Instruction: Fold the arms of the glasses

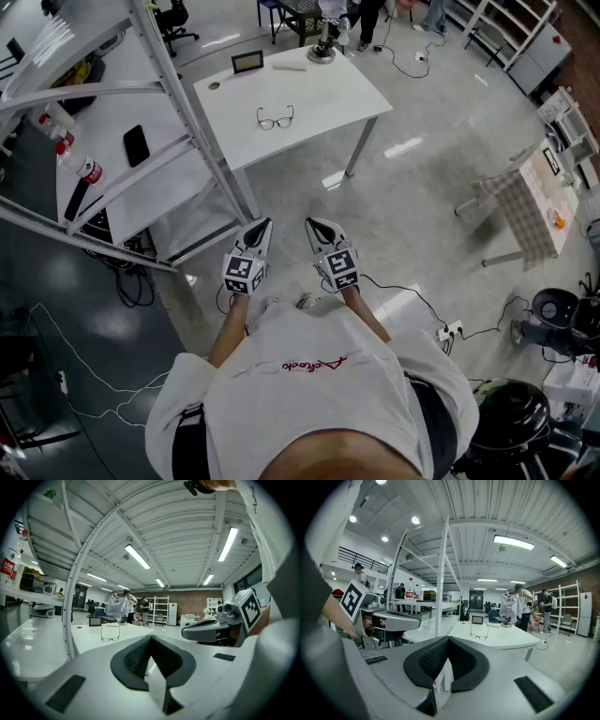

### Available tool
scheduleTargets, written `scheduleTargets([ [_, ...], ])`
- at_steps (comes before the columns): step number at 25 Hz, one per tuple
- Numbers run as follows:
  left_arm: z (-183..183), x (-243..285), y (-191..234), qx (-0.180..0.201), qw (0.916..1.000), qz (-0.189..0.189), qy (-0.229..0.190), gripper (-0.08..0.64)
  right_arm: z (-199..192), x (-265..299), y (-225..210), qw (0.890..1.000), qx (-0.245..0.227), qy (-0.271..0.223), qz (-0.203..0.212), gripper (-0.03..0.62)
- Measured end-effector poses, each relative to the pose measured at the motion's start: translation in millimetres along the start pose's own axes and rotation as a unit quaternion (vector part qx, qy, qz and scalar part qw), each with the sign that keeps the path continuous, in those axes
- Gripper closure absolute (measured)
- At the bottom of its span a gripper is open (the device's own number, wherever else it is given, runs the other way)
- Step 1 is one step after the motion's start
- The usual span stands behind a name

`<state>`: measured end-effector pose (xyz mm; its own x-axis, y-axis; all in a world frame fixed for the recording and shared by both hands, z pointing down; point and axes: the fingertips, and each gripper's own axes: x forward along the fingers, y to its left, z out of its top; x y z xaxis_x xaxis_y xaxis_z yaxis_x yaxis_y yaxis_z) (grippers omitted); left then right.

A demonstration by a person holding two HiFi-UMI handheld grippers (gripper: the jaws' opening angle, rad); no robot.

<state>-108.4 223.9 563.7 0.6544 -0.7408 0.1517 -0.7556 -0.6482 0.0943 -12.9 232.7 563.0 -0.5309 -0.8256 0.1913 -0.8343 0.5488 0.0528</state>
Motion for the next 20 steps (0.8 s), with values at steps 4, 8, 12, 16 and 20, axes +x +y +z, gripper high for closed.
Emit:
scheduleTargets([
  [4, 0.0, 2.7, 0.9, 0.002, 1.0, 0.001, -0.001, 0.534, 3.3, 0.7, -0.1, 1.0, 0.004, -0.001, 0.001, 0.572],
  [8, -2.7, 4.6, -3.1, 0.0, 1.0, 0.004, 0.003, 0.534, 1.2, -2.6, -3.4, 1.0, 0.006, 0.0, 0.002, 0.572],
  [12, -3.7, 8.1, -7.1, 0.001, 1.0, 0.006, 0.005, 0.534, 1.2, -6.3, -8.1, 1.0, 0.014, -0.007, 0.009, 0.572],
  [16, -0.3, 15.0, -12.7, 0.003, 1.0, 0.007, 0.006, 0.534, 4.5, -10.0, -16.9, 1.0, 0.013, -0.019, 0.01, 0.572],
  [20, 0.5, 24.6, -20.5, 0.006, 0.9999, 0.008, 0.007, 0.534, 2.2, -13.4, -26.9, 1.0, 0.012, -0.023, 0.011, 0.572],
])
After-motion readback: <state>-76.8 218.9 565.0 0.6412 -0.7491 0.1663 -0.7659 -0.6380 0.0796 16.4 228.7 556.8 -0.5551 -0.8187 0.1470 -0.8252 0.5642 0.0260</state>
